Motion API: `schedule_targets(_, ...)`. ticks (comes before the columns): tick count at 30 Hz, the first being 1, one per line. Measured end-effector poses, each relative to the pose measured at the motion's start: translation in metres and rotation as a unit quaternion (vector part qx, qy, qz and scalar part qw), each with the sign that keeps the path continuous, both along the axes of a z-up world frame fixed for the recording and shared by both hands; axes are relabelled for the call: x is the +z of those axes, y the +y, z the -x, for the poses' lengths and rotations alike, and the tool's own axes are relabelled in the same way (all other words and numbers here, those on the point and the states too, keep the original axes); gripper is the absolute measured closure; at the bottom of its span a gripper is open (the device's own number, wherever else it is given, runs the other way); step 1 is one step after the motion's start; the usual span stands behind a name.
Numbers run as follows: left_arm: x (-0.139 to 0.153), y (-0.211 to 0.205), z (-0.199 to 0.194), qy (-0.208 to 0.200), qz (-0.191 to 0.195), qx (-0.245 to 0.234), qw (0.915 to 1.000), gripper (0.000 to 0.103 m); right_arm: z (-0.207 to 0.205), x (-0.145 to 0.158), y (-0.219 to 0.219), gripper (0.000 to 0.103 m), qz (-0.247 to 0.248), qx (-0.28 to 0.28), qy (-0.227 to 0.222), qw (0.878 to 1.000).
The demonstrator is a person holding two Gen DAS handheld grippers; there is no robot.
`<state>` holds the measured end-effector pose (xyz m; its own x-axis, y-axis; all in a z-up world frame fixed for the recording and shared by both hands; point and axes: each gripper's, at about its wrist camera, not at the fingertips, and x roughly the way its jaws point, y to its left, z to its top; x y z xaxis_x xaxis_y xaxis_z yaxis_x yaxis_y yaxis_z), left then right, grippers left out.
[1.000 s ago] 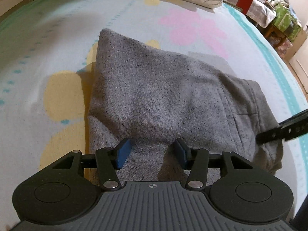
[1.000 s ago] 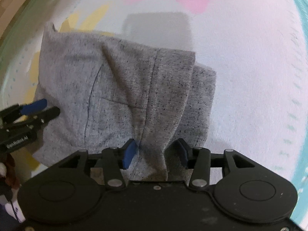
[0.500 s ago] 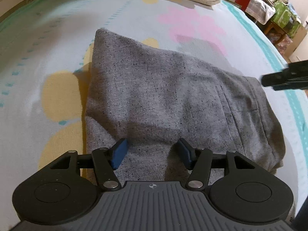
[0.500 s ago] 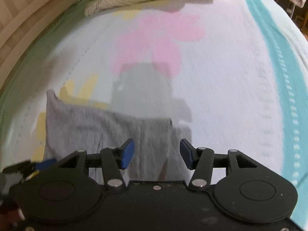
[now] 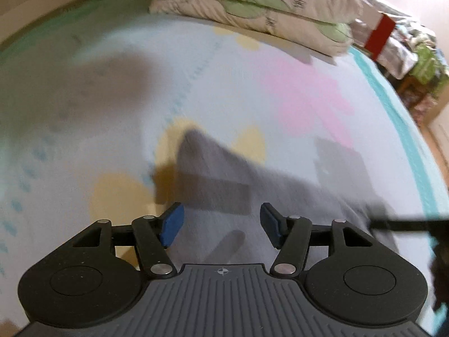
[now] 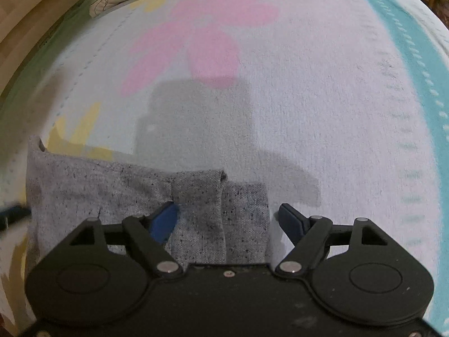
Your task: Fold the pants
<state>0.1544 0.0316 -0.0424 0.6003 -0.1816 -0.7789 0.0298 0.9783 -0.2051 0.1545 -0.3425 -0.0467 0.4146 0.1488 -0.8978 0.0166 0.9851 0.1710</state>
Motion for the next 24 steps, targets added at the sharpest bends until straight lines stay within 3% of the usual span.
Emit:
schedule_targets(5, -0.022, 0.001, -0.05, 0.036, -0.032, 0.019, 0.9987, 0.043, 0.005, -0.003, 0.001, 0.021, -0.01, -0.005, 0.0, 1.0)
schedule_targets(7, -0.036, -0.004, -0.061, 0.055, -0.054, 0.008, 0.997, 0.035, 0.003, -0.002, -0.001, 0.019, -0.02, -0.011, 0.003, 1.0)
schedule_targets(10, -0.035, -0.012, -0.06, 0.044, -0.075, -0.012, 0.9962, 0.032, 0.003, -0.004, -0.001, 0.018, -0.024, -0.013, 0.003, 1.0)
schedule_targets(15, -0.024, 0.006, -0.037, 0.045, -0.019, -0.02, 0.9986, 0.031, 0.005, -0.007, -0.009, 0.016, -0.052, -0.026, 0.017, 0.998)
schedule_targets(19, -0.031, 0.013, -0.013, 0.072, 0.003, -0.044, 0.9964, 0.026, 0.009, -0.011, -0.017, 0.014, -0.093, -0.029, 0.054, 0.994)
schedule_targets(22, -0.042, 0.017, 0.011, 0.072, 0.023, -0.052, 0.9958, 0.02, 0.014, -0.018, -0.015, 0.011, -0.123, -0.012, 0.1, 0.987)
schedule_targets(24, -0.044, 0.015, 0.021, 0.07, 0.021, -0.06, 0.9955, 0.017, 0.018, -0.019, -0.009, 0.009, -0.112, 0.018, 0.116, 0.987)
